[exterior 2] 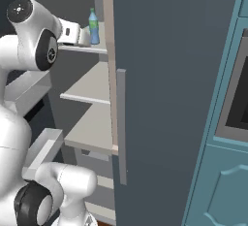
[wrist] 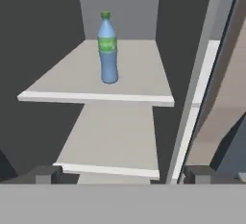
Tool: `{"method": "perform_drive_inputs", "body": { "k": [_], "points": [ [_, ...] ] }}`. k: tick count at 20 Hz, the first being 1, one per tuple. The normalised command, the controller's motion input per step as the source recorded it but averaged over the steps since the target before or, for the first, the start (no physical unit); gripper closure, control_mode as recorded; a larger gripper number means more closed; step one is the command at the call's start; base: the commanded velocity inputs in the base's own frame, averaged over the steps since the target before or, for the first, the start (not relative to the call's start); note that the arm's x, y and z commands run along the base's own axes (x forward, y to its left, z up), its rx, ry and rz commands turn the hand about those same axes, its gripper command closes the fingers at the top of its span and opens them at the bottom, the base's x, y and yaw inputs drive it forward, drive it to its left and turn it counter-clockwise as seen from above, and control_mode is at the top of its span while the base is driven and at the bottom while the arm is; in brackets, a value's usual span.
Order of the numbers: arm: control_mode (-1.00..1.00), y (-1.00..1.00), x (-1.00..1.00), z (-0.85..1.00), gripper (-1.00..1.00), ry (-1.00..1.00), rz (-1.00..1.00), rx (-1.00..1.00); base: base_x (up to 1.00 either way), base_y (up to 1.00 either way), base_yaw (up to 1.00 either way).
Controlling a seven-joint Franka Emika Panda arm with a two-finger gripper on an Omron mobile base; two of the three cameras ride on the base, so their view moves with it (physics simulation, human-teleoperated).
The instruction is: Take the bottled waters from the counter and place them in the freezer to freeze. Close the freezer door after placing the bottles.
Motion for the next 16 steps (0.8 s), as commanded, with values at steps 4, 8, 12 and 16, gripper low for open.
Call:
{"method": "perform_drive_inputs", "body": {
  "k": [4, 8, 12, 16],
  "points": [
    [-1.00, 0.00, -1.00, -0.51, -1.00, 0.21, 0.00, 0.00, 0.00, 0.00, 0.00],
    [-1.00, 0.00, -1.00, -0.56, -1.00, 0.24, 0.00, 0.00, 0.00, 0.00, 0.00],
    [-1.00, -0.01, -1.00, -0.68, -1.00, 0.26, 0.00, 0.00, 0.00, 0.00, 0.00],
    [-1.00, 0.00, -0.90, -0.50, -1.00, 0.18, 0.02, 0.00, 0.00, 0.00, 0.00]
  ]
}}
